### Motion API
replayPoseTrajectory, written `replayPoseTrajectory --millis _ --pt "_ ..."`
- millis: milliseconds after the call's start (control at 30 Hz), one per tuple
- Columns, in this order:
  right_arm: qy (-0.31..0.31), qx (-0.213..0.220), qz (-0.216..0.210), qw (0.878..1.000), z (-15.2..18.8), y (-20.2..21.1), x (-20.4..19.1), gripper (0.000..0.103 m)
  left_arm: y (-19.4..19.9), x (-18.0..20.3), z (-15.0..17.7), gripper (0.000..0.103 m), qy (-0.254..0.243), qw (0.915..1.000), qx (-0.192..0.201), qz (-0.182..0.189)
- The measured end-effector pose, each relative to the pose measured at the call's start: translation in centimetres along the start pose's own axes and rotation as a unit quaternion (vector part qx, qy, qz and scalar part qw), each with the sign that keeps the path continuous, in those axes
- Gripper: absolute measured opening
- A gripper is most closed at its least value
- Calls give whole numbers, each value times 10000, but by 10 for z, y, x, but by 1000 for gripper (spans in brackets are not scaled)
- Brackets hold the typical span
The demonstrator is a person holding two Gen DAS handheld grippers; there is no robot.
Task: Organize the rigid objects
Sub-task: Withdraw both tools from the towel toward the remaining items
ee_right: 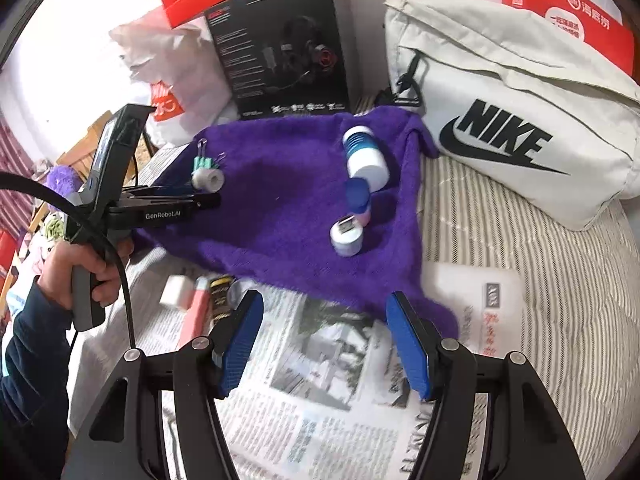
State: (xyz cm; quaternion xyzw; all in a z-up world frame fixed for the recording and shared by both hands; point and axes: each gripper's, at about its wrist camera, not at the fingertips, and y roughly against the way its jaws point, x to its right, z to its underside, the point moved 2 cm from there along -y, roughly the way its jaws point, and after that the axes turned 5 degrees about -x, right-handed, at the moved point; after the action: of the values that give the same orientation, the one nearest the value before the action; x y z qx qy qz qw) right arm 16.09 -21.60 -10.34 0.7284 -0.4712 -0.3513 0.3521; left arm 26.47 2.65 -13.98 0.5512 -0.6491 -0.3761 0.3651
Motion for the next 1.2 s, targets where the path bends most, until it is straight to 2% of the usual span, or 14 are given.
replayPoseTrajectory --millis 267,333,367,500,600,733,833,933,1067,1133,1167,1200 --pt "634 156 -21 9979 5 -23 -46 63 59 -6 49 56 -2 9993 267 -246" --pt "769 131 129 9969 5 -32 -53 59 68 -10 64 56 55 9992 304 -264" --pt "825 118 195 9963 5 -37 -55 53 71 -13 74 56 134 9991 320 -226" --pt "772 -11 199 9968 7 -52 -56 41 72 -20 103 56 270 9993 248 -55" --pt "756 -21 232 9969 8 -60 -56 41 73 -23 118 56 346 9991 250 60" --pt "639 92 262 9976 7 -63 -53 41 68 -25 128 56 468 9979 196 404" --pt "693 74 412 9967 4 -66 -53 41 64 -23 130 56 396 9987 186 259" --pt "808 55 599 9949 5 -71 -57 41 63 -20 131 56 350 9989 173 256" --pt "815 5 635 9947 1 -74 -60 40 62 -18 133 56 320 9990 173 272" --pt "851 32 607 9945 1 -74 -60 36 61 -17 133 56 309 9991 172 213" --pt "870 67 531 9948 2 -73 -60 27 61 -16 134 56 303 9992 181 206" --pt "853 84 494 9951 2 -72 -60 27 61 -15 134 55 290 9992 193 214"
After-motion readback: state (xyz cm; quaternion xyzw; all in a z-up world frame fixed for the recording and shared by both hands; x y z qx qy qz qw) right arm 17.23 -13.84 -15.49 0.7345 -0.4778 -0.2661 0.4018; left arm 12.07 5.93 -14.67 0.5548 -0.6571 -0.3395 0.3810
